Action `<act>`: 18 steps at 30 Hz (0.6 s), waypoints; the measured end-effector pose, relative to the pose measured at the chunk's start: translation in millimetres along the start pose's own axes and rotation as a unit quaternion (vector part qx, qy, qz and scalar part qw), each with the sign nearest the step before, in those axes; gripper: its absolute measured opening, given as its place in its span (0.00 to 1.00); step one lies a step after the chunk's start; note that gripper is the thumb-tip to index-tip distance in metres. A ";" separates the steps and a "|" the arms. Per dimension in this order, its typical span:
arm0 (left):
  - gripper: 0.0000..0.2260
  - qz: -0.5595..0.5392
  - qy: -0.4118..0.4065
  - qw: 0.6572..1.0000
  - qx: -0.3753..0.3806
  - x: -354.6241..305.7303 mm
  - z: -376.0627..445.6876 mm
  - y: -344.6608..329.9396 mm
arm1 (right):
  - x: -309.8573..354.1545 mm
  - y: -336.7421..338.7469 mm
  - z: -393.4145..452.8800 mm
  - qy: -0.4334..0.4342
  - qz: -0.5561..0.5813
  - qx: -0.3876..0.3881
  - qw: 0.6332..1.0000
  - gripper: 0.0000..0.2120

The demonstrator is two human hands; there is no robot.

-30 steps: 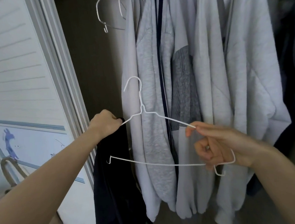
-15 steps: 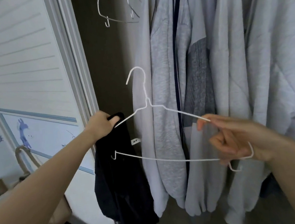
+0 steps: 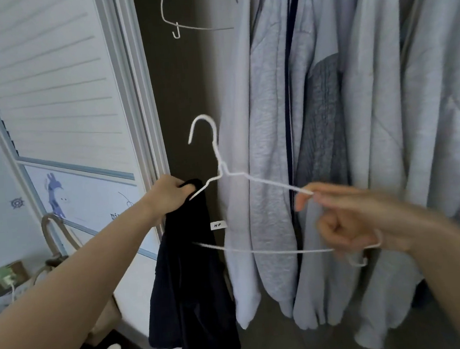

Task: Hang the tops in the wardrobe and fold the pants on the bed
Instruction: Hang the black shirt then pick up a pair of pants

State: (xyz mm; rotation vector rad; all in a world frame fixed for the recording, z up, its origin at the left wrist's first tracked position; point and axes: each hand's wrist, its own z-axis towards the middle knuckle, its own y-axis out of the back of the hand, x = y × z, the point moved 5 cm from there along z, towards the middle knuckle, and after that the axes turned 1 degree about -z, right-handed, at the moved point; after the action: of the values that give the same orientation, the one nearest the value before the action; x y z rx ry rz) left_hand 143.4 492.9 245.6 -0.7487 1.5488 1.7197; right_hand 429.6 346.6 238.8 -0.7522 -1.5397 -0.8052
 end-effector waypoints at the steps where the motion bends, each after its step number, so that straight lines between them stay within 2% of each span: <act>1: 0.15 -0.032 0.008 0.999 0.025 -5.3 -5.2 -7.0 | -8.2 -9.1 7.8 -0.012 0.002 0.002 1.000 0.14; 5: 0.07 -0.109 0.017 0.987 0.113 -25.8 -30.2 -26.1 | -31.4 -10.9 15.9 -0.022 -0.016 0.003 1.000 0.15; 7: 0.06 -0.253 0.029 0.952 0.169 -32.2 -42.8 -29.8 | -36.6 -1.7 8.6 -0.006 0.019 0.011 1.000 0.14; 8: 0.07 -0.305 0.010 0.931 0.200 -38.0 -48.4 -29.9 | -37.4 3.4 4.9 0.011 0.049 0.018 0.999 0.13; 9: 0.09 -0.307 -0.033 0.925 0.222 -44.3 -53.9 -29.4 | -37.8 8.0 1.1 0.032 0.081 0.022 0.996 0.12; 10: 0.13 -0.238 -0.104 0.941 0.216 -50.3 -59.4 -27.1 | -36.7 9.9 -2.9 0.055 0.115 0.036 0.991 0.11; 11: 0.16 -0.098 -0.204 0.960 0.166 -58.1 -64.4 -22.7 | -34.2 9.6 -7.4 0.079 0.166 0.072 0.980 0.10; 12: 0.16 0.088 -0.311 0.944 0.063 -67.4 -70.9 -16.3 | -32.6 8.1 -12.8 0.105 0.234 0.119 0.959 0.10; 13: 0.14 0.224 -0.391 0.891 -0.050 -75.6 -79.1 -10.5 | -31.4 5.8 -17.5 0.121 0.296 0.158 0.934 0.12; 14: 0.16 0.297 -0.426 0.846 -0.116 -81.2 -86.3 -7.3 | -31.0 5.0 -21.5 0.134 0.321 0.181 0.920 0.13; 15: 0.20 0.286 -0.426 0.849 -0.122 -83.2 -89.6 -4.9 | -30.0 4.1 -23.5 0.145 0.314 0.192 0.919 0.12; 17: 0.21 0.126 -0.405 0.905 -0.029 -81.5 -92.9 -6.3 | -30.2 -0.5 -26.1 0.157 0.267 0.201 0.929 0.12; 18: 0.20 0.075 -0.391 0.917 0.011 -79.6 -93.8 -9.7 | -31.8 -2.9 -25.9 0.152 0.256 0.204 0.933 0.12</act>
State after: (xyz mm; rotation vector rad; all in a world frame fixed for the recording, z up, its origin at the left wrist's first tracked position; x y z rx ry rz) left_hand 195.3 391.1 292.0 0.1045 1.0637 1.7868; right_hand 444.8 322.8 209.0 -0.6392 -1.1044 -0.1851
